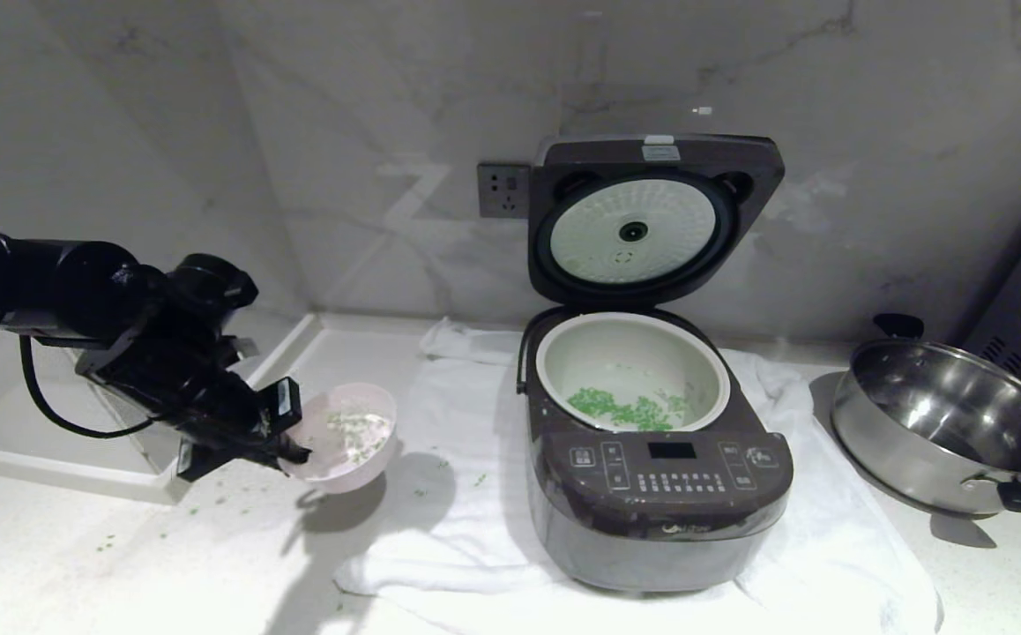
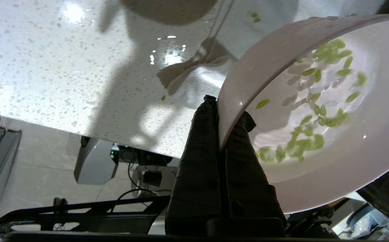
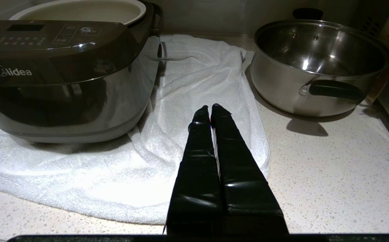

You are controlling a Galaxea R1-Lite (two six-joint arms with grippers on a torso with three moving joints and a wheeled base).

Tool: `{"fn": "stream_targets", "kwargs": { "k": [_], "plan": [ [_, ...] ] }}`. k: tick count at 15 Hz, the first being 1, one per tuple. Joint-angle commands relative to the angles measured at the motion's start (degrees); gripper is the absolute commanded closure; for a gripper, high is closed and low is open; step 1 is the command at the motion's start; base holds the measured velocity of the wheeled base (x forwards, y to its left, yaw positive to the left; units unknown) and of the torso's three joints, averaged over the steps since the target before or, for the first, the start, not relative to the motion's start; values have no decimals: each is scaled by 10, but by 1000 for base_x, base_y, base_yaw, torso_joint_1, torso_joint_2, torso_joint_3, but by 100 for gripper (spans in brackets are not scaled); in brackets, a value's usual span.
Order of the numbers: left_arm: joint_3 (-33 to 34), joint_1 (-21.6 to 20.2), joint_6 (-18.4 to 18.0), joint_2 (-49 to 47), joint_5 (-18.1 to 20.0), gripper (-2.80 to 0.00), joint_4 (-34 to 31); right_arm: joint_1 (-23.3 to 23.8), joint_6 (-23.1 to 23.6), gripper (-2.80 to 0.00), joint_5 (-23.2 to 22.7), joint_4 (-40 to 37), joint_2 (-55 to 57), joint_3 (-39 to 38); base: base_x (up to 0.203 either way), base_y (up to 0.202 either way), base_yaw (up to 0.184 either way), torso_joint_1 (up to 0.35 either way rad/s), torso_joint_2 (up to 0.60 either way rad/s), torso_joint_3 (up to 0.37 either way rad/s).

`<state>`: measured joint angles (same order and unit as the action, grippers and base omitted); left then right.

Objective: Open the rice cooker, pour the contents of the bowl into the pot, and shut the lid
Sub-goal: Pour the water from the bowl into the rice cooker

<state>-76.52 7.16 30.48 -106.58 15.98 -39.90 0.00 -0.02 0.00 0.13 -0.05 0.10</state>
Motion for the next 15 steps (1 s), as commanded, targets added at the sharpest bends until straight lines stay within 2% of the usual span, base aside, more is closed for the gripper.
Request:
{"fn": "stream_targets", "kwargs": {
  "k": [1,6,15],
  "plan": [
    [-15,14,6,-3,0,0,-3,-1,0,0,0,0,0,0,0,0,0,0,0,0],
    [-100,36,7,-28,-2,0,-70,-1,0,0,0,0,0,0,0,0,0,0,0,0],
    [-294,89,15,-101,-5,0,-177,-1,0,0,0,0,0,0,0,0,0,0,0,0]
  ]
}}
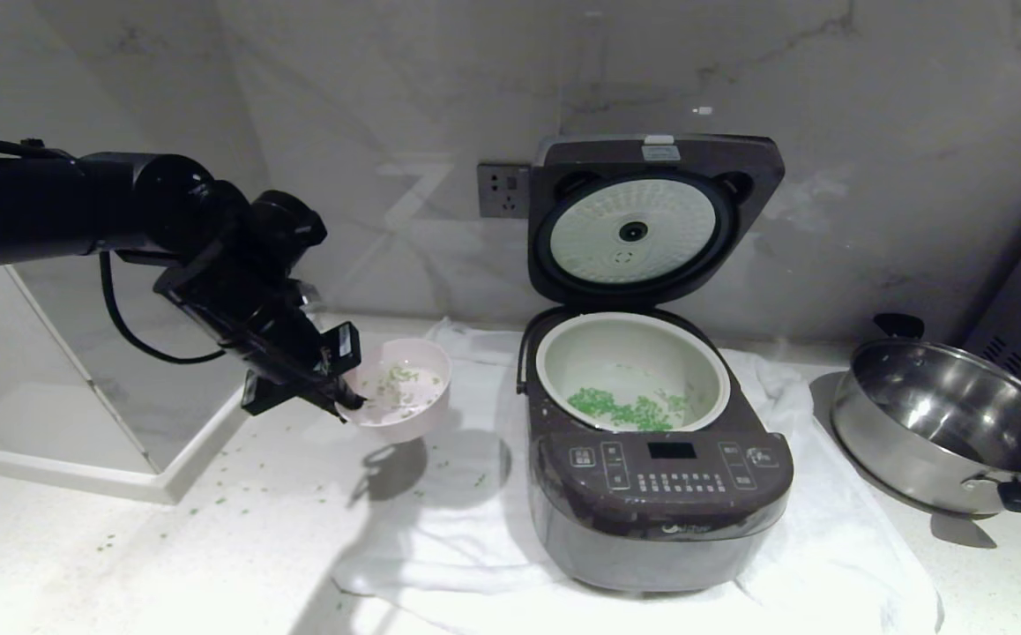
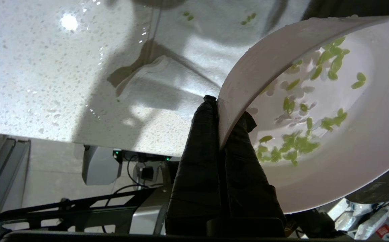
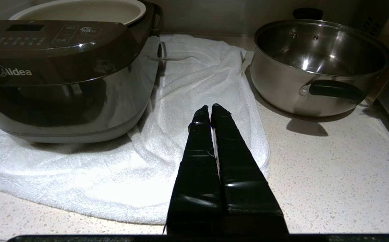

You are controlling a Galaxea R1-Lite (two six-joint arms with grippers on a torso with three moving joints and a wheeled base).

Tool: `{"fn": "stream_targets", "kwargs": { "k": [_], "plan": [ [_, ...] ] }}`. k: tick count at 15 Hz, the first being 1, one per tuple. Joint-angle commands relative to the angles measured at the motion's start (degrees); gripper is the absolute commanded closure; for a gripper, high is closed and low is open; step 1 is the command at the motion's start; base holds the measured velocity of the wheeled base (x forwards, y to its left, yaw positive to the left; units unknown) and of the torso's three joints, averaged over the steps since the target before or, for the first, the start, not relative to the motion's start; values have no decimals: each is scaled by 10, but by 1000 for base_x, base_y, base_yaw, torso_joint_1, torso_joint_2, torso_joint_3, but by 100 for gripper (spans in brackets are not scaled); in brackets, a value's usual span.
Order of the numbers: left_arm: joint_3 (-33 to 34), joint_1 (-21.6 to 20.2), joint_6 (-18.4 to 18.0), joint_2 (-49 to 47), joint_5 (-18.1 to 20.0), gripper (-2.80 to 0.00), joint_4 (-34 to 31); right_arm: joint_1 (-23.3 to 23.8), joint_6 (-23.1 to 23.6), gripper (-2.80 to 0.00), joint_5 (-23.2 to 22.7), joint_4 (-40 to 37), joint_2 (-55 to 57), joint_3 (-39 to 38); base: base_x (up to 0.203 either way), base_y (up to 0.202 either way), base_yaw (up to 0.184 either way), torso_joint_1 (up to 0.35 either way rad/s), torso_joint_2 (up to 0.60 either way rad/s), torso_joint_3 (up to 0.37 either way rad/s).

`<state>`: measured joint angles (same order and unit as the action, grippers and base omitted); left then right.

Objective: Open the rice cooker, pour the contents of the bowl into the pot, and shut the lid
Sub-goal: Pour the water from the bowl into the rice cooker

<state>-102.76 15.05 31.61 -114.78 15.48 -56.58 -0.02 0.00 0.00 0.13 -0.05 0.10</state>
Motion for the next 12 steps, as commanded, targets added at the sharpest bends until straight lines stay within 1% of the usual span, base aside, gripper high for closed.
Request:
{"fn": "stream_targets", "kwargs": {
  "k": [1,3,6,8,12],
  "plan": [
    [-54,19,7,-29,-6,0,-20,0,0,0,0,0,0,0,0,0,0,0,0,0],
    [-86,41,15,-50,-21,0,-31,0,0,0,0,0,0,0,0,0,0,0,0,0],
    [-91,73,21,-62,-44,0,-19,-1,0,0,0,0,0,0,0,0,0,0,0,0],
    [-91,83,34,-63,-45,0,-10,0,0,0,0,0,0,0,0,0,0,0,0,0],
    [-94,93,34,-60,-45,0,-8,0,0,0,0,0,0,0,0,0,0,0,0,0]
  ]
}}
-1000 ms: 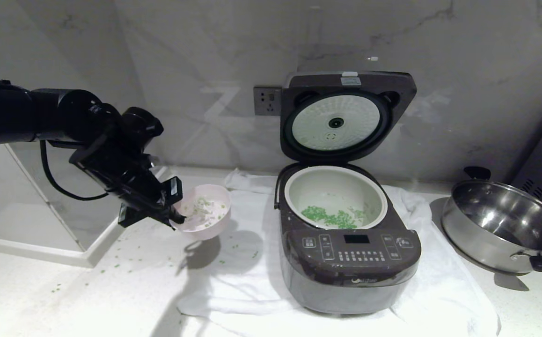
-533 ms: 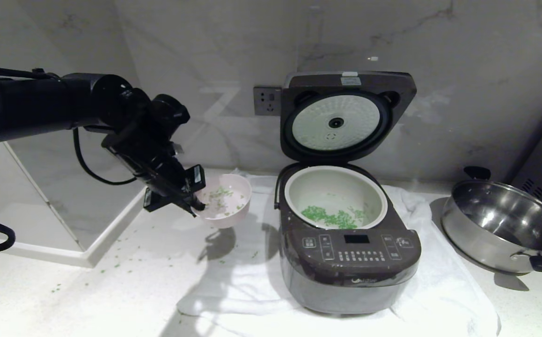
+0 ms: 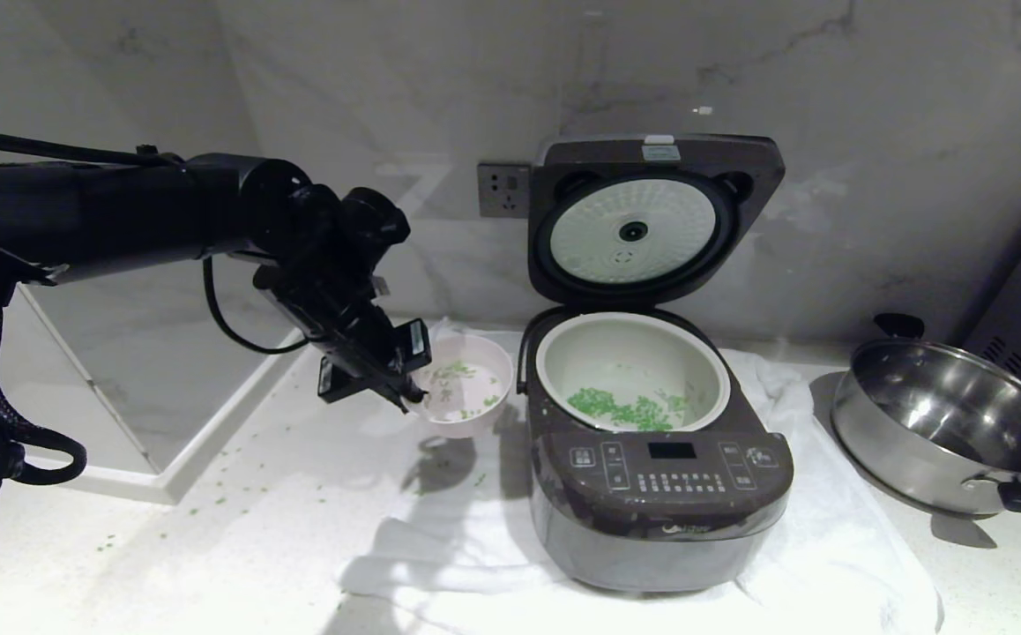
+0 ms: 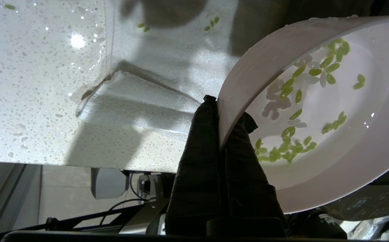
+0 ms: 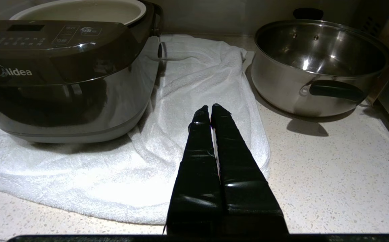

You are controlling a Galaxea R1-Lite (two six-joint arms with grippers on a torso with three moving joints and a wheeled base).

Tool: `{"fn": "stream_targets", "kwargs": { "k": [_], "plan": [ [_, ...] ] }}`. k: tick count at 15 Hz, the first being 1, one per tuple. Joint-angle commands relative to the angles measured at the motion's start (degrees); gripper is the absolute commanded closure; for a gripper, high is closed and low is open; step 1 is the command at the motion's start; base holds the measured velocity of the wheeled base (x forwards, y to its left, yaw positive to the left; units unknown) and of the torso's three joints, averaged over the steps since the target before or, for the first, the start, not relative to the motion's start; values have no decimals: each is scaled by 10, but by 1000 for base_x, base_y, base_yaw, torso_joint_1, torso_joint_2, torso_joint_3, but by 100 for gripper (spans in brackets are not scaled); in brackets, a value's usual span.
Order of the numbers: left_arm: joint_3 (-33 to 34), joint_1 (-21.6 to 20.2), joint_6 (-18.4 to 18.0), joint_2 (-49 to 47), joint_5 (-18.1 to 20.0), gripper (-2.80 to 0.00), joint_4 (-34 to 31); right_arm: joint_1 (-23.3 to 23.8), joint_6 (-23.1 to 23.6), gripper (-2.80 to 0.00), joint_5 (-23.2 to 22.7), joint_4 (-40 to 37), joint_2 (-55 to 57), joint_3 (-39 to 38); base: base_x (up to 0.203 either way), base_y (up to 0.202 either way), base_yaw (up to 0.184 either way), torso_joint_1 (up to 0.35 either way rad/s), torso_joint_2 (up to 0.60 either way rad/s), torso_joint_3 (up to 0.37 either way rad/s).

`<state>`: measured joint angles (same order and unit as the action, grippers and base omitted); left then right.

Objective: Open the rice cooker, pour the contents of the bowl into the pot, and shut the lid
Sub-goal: Pour the water from the bowl into the rice cooker

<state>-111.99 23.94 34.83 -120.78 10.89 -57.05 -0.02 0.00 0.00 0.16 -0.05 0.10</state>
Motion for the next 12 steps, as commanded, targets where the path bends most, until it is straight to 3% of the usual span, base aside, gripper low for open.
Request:
{"fn": "stream_targets", "kwargs": {
  "k": [1,12],
  "plan": [
    [-2,6,2,1,1,0,-3,0,0,0,0,0,0,0,0,0,0,0,0,0],
    [-1,36,-4,4,-23,0,-4,0,0,0,0,0,0,0,0,0,0,0,0,0]
  ]
}}
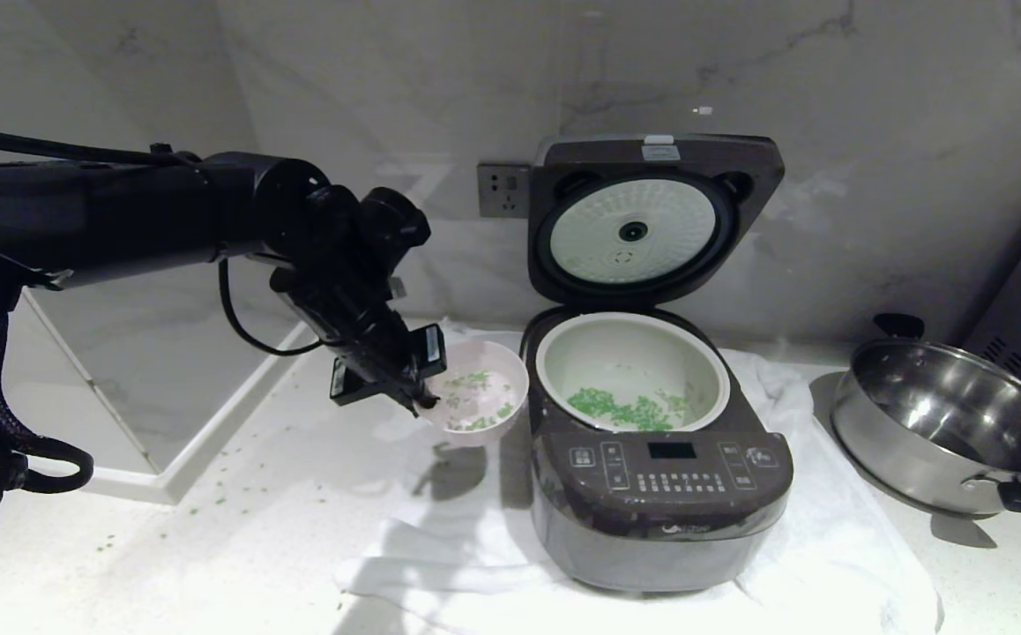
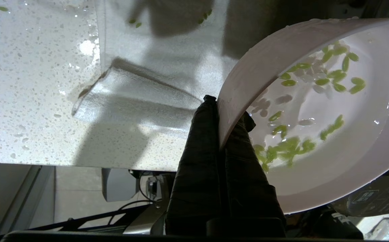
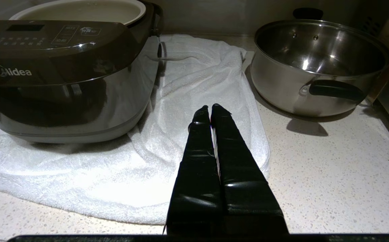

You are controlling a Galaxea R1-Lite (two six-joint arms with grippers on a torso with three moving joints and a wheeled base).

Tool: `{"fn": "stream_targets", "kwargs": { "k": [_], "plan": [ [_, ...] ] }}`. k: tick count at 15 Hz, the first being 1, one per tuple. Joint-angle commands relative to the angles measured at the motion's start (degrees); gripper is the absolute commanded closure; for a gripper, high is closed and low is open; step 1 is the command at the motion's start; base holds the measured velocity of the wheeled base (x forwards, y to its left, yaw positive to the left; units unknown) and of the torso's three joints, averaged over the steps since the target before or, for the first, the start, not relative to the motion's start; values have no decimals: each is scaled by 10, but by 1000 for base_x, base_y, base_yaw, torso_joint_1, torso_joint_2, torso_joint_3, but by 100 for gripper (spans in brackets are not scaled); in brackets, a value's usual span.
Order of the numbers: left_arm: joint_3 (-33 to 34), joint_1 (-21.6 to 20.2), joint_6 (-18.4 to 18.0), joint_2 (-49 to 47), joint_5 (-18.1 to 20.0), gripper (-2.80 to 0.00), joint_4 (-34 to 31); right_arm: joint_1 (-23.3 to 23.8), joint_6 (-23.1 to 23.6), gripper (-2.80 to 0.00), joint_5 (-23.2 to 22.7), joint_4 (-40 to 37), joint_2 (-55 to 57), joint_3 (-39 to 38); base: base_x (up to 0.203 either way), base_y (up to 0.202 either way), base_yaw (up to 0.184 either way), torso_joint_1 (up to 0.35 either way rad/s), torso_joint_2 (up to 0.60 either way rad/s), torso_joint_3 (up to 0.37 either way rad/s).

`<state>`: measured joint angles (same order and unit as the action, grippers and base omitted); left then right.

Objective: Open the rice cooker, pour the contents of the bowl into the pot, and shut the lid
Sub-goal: Pour the water from the bowl into the rice cooker

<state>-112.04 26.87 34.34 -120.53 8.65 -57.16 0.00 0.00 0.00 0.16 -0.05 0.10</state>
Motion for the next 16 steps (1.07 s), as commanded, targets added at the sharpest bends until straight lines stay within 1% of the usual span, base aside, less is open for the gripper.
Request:
{"fn": "stream_targets", "kwargs": {
  "k": [1,7,10,12,14,16],
  "plan": [
    [0,11,1,2,-1,0,-3,0,0,0,0,0,0,0,0,0,0,0,0,0],
    [0,18,-4,11,-1,0,-2,0,-1,0,0,0,0,0,0,0,0,0,0,0],
    [-1,31,-5,18,-5,0,1,-1,-1,0,0,0,0,0,0,0,0,0,0,0],
    [-1,44,-2,15,-14,0,26,0,0,0,0,0,0,0,0,0,0,0,0,0],
    [-1,57,1,9,-21,0,36,-1,0,0,0,0,0,0,0,0,0,0,0,0],
    [-1,59,6,1,-22,0,45,-1,-1,0,0,0,0,0,0,0,0,0,0,0]
  ]
}}
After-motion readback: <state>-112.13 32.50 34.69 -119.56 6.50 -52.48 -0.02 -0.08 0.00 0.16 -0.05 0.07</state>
